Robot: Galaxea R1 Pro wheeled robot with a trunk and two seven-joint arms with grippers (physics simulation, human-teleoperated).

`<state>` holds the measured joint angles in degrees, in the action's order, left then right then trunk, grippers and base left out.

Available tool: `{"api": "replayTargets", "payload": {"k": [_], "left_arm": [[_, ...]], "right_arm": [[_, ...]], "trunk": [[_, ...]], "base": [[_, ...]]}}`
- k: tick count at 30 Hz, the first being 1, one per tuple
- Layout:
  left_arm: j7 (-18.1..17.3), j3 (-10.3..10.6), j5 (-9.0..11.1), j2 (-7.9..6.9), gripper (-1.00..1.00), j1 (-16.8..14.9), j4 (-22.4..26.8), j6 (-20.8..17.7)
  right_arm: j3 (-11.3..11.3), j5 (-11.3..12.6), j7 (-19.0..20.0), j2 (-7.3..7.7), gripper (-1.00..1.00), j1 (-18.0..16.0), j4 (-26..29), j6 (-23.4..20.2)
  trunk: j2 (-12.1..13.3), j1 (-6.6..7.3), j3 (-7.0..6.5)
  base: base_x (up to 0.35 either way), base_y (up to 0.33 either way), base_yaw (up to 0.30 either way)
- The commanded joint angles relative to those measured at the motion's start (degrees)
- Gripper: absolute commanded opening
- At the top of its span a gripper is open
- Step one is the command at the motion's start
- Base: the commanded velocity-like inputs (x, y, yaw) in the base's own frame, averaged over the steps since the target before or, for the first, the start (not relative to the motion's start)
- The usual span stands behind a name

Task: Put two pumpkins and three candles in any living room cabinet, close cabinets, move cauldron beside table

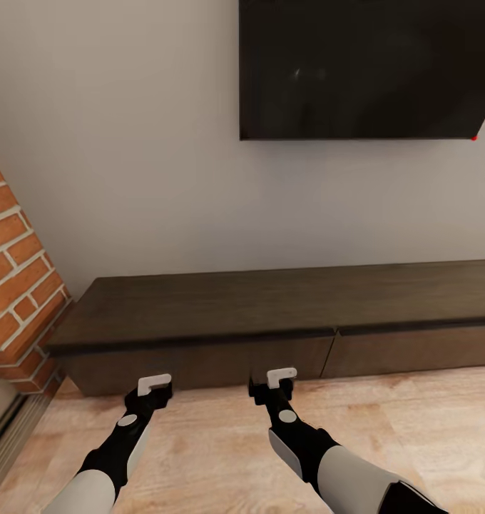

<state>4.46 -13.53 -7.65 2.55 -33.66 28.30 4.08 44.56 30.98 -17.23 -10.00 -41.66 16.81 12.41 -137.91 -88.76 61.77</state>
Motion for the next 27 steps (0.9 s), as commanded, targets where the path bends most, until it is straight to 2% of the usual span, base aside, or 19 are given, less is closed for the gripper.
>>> {"api": "replayTargets", "payload": {"k": [1, 5, 8, 11, 14, 15, 16, 17, 20, 22, 27], "left_arm": [[0.0, 0.0, 0.0, 0.00, 1.00, 0.0, 0.0, 0.0], [0.0, 0.0, 0.1, 0.00, 1.00, 0.0, 0.0, -1.9], [0.0, -0.2, 0.2, 0.00, 1.00, 0.0, 0.5, -7.2], [0.0, -0.4, 0.2, -0.09, 1.00, -0.2, 0.9, -17.2], [0.0, -0.5, 0.3, -0.17, 1.00, -0.4, 1.2, -26.9], [0.0, -0.5, 0.3, -0.17, 1.00, -0.4, 1.2, -28.1], [0.1, -0.6, 0.3, -0.17, 1.00, -0.6, 1.4, -31.1], [0.0, -0.6, 0.3, -0.17, 1.00, -0.6, 1.5, -32.7], [0.1, -0.7, 0.4, -0.23, 1.00, -0.7, 2.0, -36.9], [0.1, -0.7, 0.6, -0.22, 1.00, -0.7, 2.7, -40.1], [0.0, -0.9, 0.8, -0.21, 1.00, -0.7, 3.3, -44.3]], "right_arm": [[0.0, 0.1, 0.0, 0.00, 1.00, 0.0, 0.1, -0.1], [-0.6, 0.9, -0.2, 0.00, 1.00, 0.0, 0.3, -2.5], [-3.7, 4.0, -0.3, 0.00, 1.00, 0.0, 1.2, -8.9], [-7.7, 6.8, -0.3, 0.00, 1.00, 0.0, 5.2, -19.4], [-11.9, 7.6, -0.4, 0.00, 1.00, 0.0, 7.7, -27.4], [-12.8, 7.7, -0.5, 0.00, 1.00, 0.0, 7.9, -28.3], [-15.4, 7.7, -0.7, 0.00, 1.00, -0.1, 8.6, -30.8], [-16.9, 7.8, -0.9, 0.00, 1.00, -0.1, 9.2, -33.0], [-20.0, 7.8, -1.5, 0.00, 1.00, 0.3, 11.9, -41.2], [-21.2, 7.8, -1.7, 0.00, 1.00, 0.5, 14.3, -44.5], [-21.9, 7.3, -1.8, 0.00, 1.00, 0.8, 18.8, -46.4]], "trunk": [[0.0, 0.00, 0.00], [0.0, 0.00, 0.00], [0.0, 0.00, 0.00], [0.0, 0.00, 0.00], [0.0, 0.00, 0.00], [0.0, 0.00, 0.00], [0.0, 0.00, 0.00], [0.0, 0.00, 0.00], [0.0, 0.00, 0.00], [0.0, 0.00, 0.00], [1.6, 0.88, -0.72]], "base": [[-0.338, 0.000, 0.000], [-0.337, 0.000, 0.000], [-0.337, 0.000, 0.000], [-0.336, 0.000, 0.000], [-0.323, 0.000, 0.000], [-0.325, 0.000, 0.000], [-0.327, 0.000, 0.000], [-0.321, 0.000, 0.000], [-0.171, 0.000, 0.000], [-0.054, 0.000, 0.000], [-0.017, 0.000, 0.000]]}}
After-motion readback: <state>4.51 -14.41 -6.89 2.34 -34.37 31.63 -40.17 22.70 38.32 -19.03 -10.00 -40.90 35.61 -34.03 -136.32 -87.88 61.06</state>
